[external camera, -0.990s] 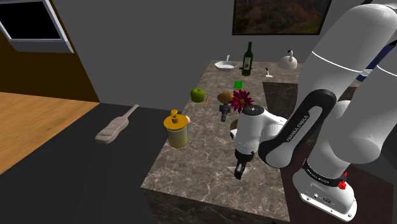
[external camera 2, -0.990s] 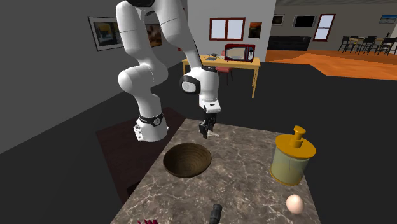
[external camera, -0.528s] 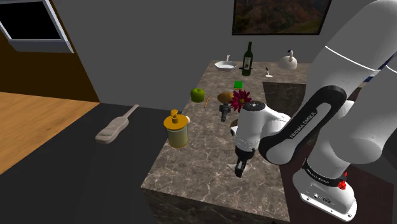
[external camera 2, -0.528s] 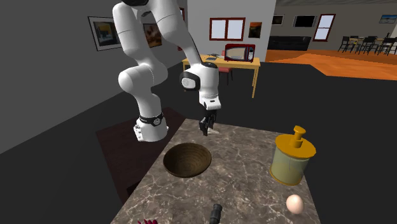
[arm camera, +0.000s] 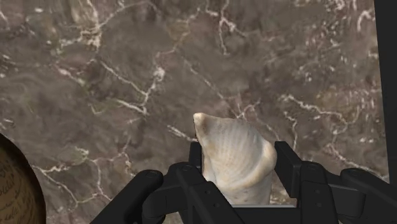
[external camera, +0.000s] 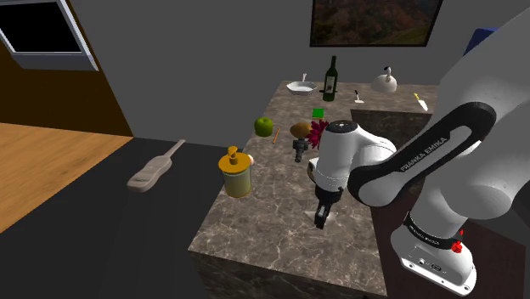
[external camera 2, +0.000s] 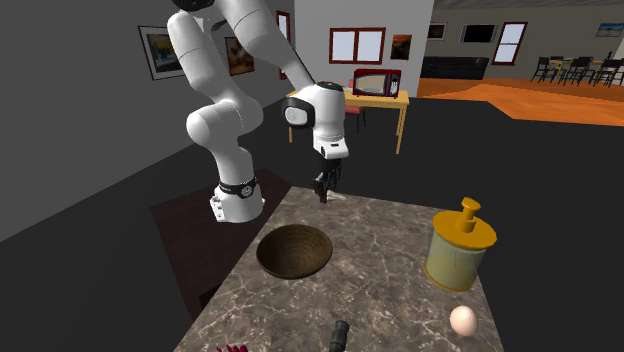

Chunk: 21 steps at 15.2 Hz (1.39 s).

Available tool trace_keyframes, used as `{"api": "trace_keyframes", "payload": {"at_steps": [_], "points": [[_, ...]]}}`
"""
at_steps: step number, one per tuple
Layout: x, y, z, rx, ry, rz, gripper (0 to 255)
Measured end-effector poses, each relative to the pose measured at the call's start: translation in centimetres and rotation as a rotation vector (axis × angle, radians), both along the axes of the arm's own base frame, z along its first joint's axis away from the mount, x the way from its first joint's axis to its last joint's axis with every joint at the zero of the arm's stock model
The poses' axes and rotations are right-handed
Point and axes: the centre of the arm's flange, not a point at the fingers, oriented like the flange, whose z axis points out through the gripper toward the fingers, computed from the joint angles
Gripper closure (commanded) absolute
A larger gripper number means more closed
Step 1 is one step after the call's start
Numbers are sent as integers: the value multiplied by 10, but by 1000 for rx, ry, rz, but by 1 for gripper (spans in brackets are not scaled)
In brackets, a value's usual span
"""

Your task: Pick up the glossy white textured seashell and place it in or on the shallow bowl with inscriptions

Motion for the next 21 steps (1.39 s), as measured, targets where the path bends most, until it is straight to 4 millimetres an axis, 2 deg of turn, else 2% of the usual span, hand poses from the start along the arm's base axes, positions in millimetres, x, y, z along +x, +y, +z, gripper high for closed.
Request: {"api": "trace_keyframes", "payload": {"at_steps": [17,21], "points": [[0,0,89,0,0,0,255],[18,-34,90,0,1,-1,255]]}}
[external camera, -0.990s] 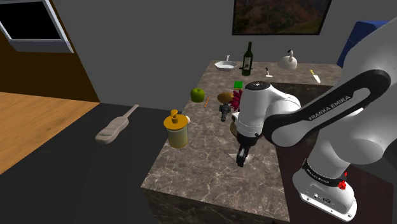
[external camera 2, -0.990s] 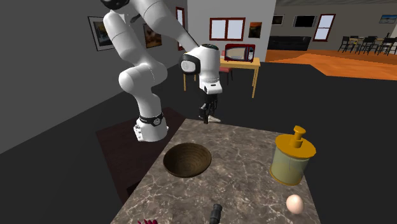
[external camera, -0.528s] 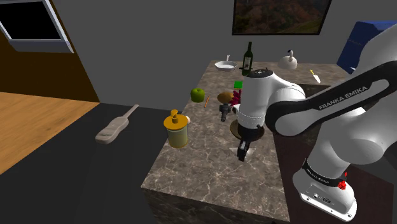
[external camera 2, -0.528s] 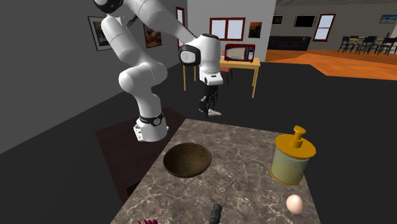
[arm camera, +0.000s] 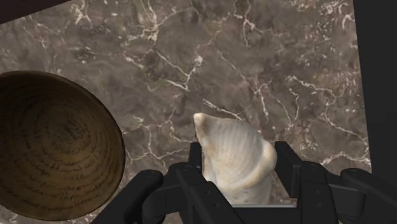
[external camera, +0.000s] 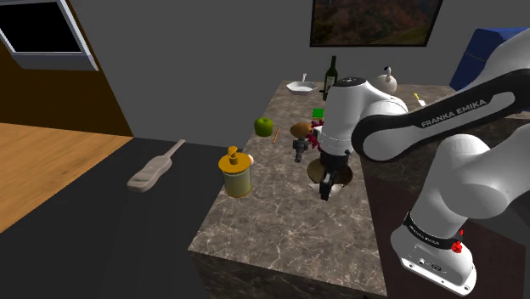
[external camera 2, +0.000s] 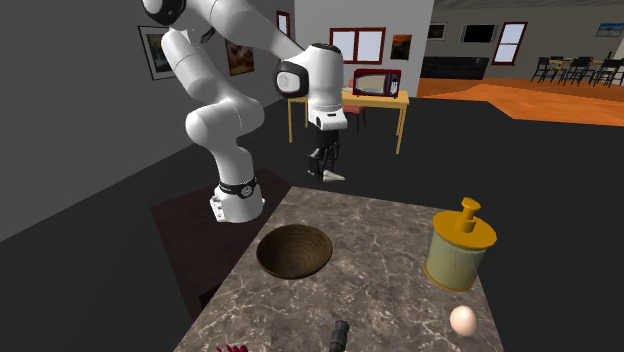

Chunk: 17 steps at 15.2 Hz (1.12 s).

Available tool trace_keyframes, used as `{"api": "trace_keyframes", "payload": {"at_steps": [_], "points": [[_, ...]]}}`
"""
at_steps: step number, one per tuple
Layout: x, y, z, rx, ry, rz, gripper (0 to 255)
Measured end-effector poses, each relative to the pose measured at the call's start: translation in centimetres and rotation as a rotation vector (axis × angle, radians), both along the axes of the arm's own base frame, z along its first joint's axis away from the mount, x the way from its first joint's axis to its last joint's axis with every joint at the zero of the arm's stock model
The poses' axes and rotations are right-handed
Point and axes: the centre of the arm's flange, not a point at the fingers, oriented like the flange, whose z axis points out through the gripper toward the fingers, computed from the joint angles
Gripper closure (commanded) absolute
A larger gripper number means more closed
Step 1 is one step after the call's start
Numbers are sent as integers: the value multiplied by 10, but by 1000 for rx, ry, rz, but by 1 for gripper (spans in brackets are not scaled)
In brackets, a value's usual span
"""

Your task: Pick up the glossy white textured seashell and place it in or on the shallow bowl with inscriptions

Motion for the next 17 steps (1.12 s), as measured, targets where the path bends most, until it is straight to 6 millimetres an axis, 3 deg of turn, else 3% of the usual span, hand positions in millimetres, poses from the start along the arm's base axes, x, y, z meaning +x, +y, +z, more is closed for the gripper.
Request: {"api": "trace_keyframes", "payload": {"at_steps": [14,17], "points": [[88,-161,1,1,-1,1,255],[101,-180,-4,0,0,1,255]]}}
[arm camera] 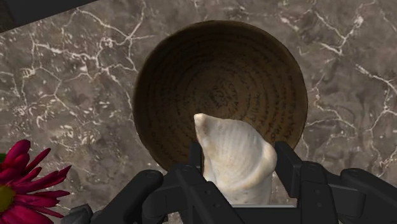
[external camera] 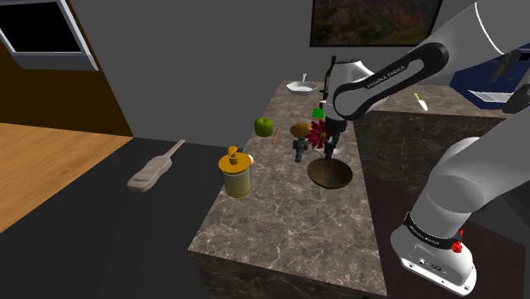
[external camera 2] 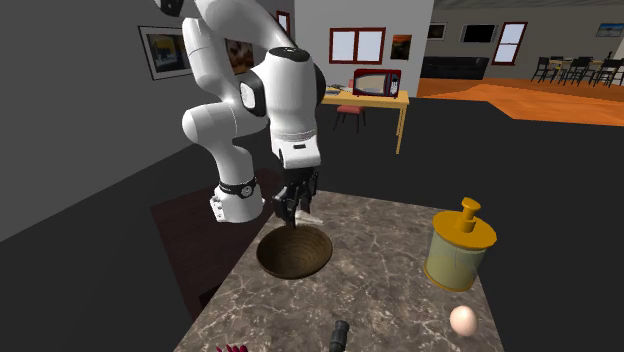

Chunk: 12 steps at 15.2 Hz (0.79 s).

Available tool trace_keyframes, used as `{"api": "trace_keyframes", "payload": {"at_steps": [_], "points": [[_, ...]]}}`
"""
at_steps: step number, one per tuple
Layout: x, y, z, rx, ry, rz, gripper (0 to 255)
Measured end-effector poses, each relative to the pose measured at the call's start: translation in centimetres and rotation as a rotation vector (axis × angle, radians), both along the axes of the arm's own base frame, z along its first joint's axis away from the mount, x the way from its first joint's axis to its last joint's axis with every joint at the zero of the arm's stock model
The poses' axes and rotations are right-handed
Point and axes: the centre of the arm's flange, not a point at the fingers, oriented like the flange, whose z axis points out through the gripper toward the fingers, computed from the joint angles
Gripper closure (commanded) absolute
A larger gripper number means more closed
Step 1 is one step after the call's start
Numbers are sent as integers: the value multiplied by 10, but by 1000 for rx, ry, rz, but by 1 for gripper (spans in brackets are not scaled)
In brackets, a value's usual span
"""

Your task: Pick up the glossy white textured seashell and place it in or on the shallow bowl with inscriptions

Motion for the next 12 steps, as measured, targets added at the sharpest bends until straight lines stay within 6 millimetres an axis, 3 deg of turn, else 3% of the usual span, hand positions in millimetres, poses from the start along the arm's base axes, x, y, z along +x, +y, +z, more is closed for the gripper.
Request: {"api": "trace_keyframes", "payload": {"at_steps": [12], "points": [[1,-3,-61,0,1,1,255]]}}
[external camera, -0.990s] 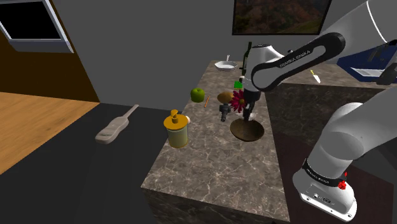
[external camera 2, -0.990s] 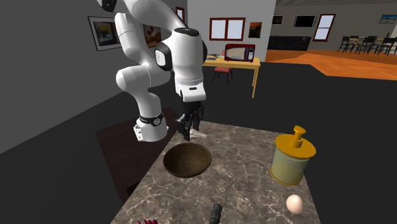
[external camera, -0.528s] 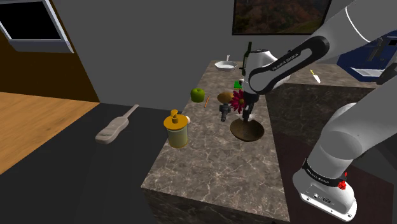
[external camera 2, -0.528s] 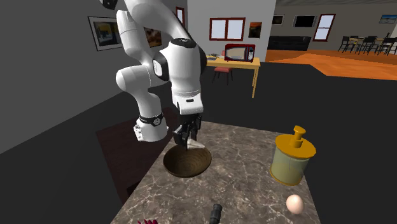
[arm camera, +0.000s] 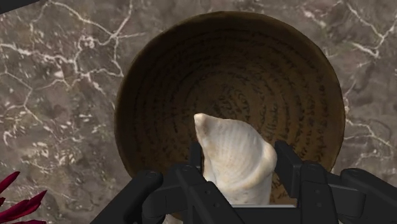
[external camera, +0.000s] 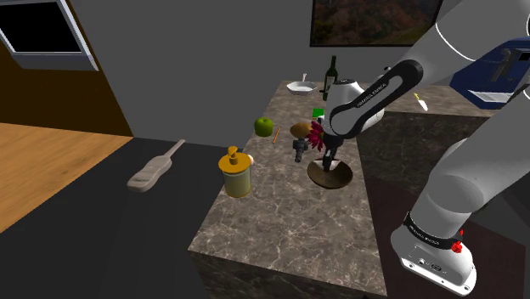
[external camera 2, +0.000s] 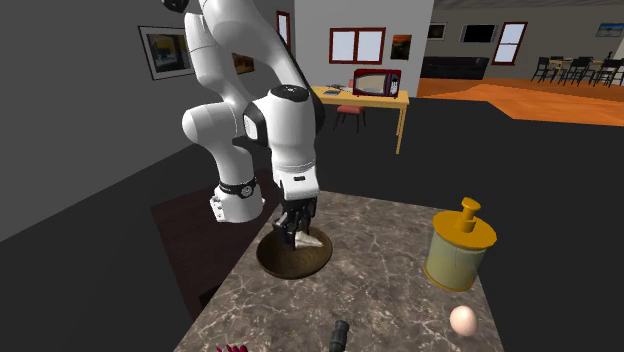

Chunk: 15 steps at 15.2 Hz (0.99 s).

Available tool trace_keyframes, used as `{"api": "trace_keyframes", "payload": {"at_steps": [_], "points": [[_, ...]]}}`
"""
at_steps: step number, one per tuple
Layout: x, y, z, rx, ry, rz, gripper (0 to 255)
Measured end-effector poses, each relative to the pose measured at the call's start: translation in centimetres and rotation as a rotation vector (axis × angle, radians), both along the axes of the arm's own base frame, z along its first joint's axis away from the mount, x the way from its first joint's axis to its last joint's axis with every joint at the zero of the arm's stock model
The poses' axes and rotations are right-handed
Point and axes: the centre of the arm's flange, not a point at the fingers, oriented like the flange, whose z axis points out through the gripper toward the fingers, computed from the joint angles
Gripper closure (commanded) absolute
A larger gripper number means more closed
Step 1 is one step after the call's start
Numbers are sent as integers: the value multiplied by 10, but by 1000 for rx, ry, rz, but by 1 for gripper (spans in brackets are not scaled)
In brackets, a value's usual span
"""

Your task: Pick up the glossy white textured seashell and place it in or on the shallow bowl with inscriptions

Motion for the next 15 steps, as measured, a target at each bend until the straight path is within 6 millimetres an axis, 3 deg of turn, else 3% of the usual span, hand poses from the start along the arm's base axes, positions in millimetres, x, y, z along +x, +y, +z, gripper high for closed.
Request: {"api": "trace_keyframes", "payload": {"at_steps": [6,7,13,15], "points": [[0,-1,-3,0,-1,0,255],[0,-1,-3,0,-1,0,0],[0,-1,-3,0,-1,0,0],[0,-1,16,0,-3,0,0]]}}
